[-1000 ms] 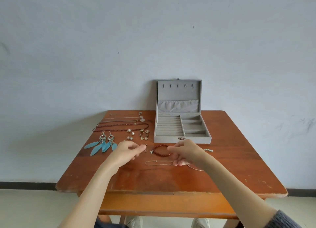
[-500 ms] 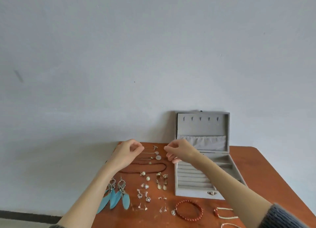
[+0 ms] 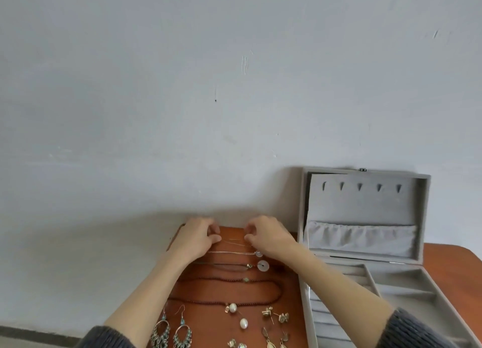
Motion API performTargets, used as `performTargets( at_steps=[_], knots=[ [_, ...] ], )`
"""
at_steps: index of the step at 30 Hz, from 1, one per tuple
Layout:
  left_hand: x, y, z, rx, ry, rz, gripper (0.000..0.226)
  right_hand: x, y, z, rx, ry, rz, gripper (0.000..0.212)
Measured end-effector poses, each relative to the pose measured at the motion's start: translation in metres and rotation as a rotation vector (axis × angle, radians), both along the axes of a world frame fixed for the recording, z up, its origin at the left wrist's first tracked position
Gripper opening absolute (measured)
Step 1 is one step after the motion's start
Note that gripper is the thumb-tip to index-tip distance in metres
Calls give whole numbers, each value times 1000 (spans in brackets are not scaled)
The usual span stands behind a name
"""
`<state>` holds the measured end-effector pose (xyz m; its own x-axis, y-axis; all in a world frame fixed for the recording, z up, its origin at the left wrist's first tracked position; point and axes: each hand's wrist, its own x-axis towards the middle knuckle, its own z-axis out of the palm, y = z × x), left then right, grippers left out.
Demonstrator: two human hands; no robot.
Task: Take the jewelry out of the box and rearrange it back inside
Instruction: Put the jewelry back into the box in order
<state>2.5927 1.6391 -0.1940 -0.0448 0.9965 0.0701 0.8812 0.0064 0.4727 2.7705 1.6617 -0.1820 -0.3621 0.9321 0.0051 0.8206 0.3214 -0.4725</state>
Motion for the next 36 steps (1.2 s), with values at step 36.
performTargets(
  at_steps=[36],
  knots=[
    [105, -104, 185, 73, -120, -330, 13, 120, -111, 134, -363, 798, 133, 21]
  ],
)
